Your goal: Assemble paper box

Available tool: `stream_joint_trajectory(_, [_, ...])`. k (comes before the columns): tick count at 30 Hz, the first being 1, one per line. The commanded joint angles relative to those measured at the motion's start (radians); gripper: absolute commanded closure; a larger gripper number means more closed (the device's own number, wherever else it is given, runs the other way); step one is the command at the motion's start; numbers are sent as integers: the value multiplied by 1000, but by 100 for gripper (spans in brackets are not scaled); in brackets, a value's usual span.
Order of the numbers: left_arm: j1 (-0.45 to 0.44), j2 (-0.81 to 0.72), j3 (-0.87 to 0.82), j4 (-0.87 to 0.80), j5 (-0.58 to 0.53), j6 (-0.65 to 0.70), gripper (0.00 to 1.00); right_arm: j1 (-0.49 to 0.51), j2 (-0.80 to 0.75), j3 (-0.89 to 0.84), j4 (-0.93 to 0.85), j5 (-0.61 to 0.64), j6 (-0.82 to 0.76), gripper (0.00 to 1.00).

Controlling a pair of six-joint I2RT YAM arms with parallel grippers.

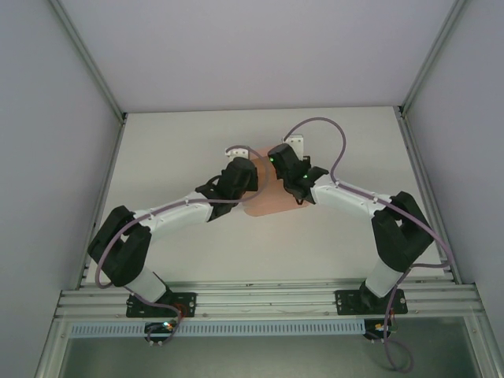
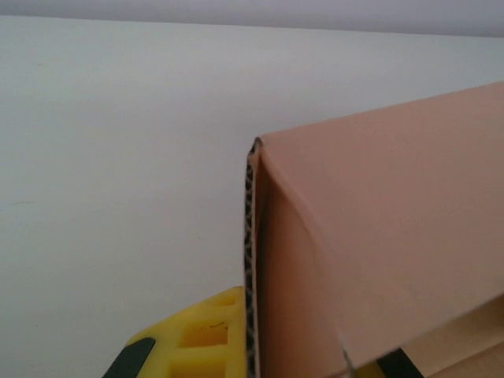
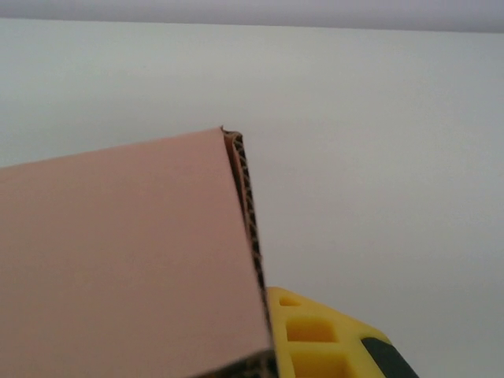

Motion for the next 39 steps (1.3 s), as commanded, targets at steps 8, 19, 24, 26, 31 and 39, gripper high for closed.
stream_joint_trajectory(8, [23, -34, 10, -68, -64, -78, 100, -90, 20, -47, -231, 425, 108, 100])
stream_joint_trajectory(19, [15, 3, 39, -64, -16, -112, 100, -40, 66, -7, -133, 441, 71, 100])
stream_joint_trajectory(24, [12, 13, 47, -65, 3, -103, 100, -29, -35, -185, 299, 63, -168, 80])
stream_joint_trajectory(26, [13, 16, 46, -61, 10, -95, 100, -29, -81, -233, 362, -26, -168, 73])
stream_joint_trajectory(31, [8, 13, 37, -36, 41, -58, 100, -38, -171, -262, 327, -79, -185, 71])
stream_joint_trajectory(39, [6, 9, 32, -20, 62, -37, 100, -119, -263, -340, 415, -378, -187, 63])
